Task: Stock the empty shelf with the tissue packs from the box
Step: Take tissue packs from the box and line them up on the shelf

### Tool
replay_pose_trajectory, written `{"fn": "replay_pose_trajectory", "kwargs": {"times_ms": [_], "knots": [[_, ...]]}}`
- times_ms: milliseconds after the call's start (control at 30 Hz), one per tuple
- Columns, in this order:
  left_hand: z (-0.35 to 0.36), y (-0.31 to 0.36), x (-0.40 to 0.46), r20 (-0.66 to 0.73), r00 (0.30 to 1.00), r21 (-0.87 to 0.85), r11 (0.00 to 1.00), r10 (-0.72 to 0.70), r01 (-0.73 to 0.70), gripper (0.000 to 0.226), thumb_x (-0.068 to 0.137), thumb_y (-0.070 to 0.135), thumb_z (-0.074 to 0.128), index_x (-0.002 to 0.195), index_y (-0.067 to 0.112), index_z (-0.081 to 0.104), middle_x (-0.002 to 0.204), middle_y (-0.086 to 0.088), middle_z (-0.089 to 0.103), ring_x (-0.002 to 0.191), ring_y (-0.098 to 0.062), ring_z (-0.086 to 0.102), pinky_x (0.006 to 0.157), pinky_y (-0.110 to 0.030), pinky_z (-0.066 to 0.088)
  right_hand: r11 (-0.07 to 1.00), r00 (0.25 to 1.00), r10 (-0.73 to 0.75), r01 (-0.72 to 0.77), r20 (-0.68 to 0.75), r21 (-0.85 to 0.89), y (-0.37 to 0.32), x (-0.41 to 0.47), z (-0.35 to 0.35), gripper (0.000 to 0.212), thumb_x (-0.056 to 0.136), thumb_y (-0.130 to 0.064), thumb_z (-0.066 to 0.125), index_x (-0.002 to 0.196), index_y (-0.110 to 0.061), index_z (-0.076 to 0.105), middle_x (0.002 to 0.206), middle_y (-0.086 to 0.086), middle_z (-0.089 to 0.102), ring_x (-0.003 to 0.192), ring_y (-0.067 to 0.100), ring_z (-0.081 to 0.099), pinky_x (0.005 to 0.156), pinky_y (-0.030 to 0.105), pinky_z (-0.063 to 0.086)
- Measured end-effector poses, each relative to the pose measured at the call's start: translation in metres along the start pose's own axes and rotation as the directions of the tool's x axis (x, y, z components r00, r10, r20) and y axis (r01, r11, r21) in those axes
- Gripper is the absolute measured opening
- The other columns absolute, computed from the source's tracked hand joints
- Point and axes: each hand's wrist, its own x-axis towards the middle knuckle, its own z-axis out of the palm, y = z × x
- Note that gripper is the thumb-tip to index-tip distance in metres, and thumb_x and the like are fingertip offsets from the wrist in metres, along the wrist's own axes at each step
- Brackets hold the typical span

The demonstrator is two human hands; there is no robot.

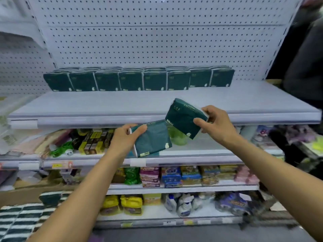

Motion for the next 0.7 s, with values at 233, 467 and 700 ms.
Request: {"fn": "replay_pose_trajectory", "kwargs": {"times_ms": [233, 467, 700], "knots": [[0.071, 0.049, 0.032, 0.078, 0.994, 0.024, 0.997, 0.077, -0.079, 0.027, 0.085, 0.042, 0.072, 0.094, 0.017, 0.068, 0.09, -0.003, 0.073, 0.084, -0.021, 0.07, 0.069, -0.033, 0.057, 0.996, 0.989, -0.002, -0.011, -0.149, -0.084, 0.034, 0.032, -0.081, 0.018, 0.085, -0.02, 0.07, 0.1, -0.017, 0.061, 0.092, -0.001, 0.064, 0.083, 0.029, 0.061, 0.069, 0.05, 0.057], [0.112, 0.083, 0.104, 0.101, 0.981, 0.028, 0.985, 0.166, -0.169, 0.033, 0.081, 0.049, 0.074, 0.098, 0.021, 0.07, 0.099, -0.01, 0.073, 0.088, -0.024, 0.072, 0.076, -0.045, 0.059, 0.992, 0.976, 0.05, -0.074, -0.21, -0.105, 0.079, 0.102, -0.111, 0.03, 0.083, -0.021, 0.074, 0.108, -0.021, 0.056, 0.101, 0.002, 0.063, 0.086, 0.027, 0.06, 0.078, 0.048, 0.057], [0.136, 0.085, 0.188, 0.115, 0.99, 0.038, 0.996, 0.077, -0.081, 0.031, 0.082, 0.046, 0.074, 0.099, 0.02, 0.068, 0.102, -0.011, 0.072, 0.092, -0.026, 0.071, 0.087, -0.051, 0.055, 0.983, 0.978, 0.099, -0.124, -0.186, -0.133, 0.11, 0.19, -0.094, 0.04, 0.08, -0.014, 0.078, 0.112, -0.016, 0.054, 0.102, 0.0, 0.059, 0.088, 0.016, 0.058, 0.073, 0.023, 0.048]]}}
